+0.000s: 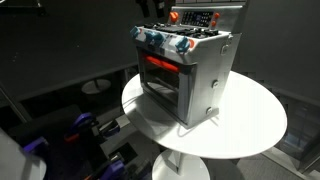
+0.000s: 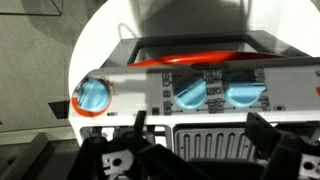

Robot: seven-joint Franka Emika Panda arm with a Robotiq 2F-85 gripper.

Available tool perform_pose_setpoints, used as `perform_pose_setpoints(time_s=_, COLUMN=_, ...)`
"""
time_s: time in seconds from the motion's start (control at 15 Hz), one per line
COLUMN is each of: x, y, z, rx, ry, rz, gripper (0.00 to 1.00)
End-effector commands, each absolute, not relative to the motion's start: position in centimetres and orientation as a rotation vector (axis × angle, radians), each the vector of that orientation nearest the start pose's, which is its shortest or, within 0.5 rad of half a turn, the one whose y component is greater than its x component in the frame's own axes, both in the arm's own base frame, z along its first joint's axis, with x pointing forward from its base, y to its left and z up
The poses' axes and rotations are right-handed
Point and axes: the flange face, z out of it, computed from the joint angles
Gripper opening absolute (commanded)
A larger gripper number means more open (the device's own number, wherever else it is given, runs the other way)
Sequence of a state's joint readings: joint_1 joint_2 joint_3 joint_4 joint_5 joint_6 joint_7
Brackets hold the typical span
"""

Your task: Push the top right orange button on the cooker

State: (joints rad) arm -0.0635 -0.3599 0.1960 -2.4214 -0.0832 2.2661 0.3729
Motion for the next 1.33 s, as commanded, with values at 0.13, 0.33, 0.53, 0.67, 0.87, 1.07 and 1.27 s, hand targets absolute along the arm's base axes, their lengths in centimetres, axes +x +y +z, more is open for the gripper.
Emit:
perform_pose_setpoints(time_s=0.13, x=49.6, y=3.9, z=46.6, rx=-3.197, ry=0.474, rz=-0.421, gripper=1.00)
perform_pose_setpoints(time_s=0.33, x=49.0, y=3.9, z=46.1, rx=-3.192, ry=0.446, rz=-0.402, gripper=1.00)
perform_pose_setpoints(time_s=0.53, x=49.5, y=3.7, z=46.2, rx=-3.187, ry=0.453, rz=-0.404, gripper=1.00)
perform_pose_setpoints(time_s=0.67, x=49.5, y=3.7, z=46.2, rx=-3.187, ry=0.452, rz=-0.404, gripper=1.00)
perform_pose_setpoints(time_s=0.87, x=49.9, y=3.5, z=46.6, rx=-3.180, ry=0.485, rz=-0.454, gripper=1.00)
perform_pose_setpoints(time_s=1.07, x=51.3, y=2.6, z=47.6, rx=-3.142, ry=0.541, rz=-0.546, gripper=1.00)
perform_pose_setpoints(time_s=1.27, x=52.9, y=1.5, z=48.1, rx=-3.110, ry=0.612, rz=-0.627, gripper=1.00)
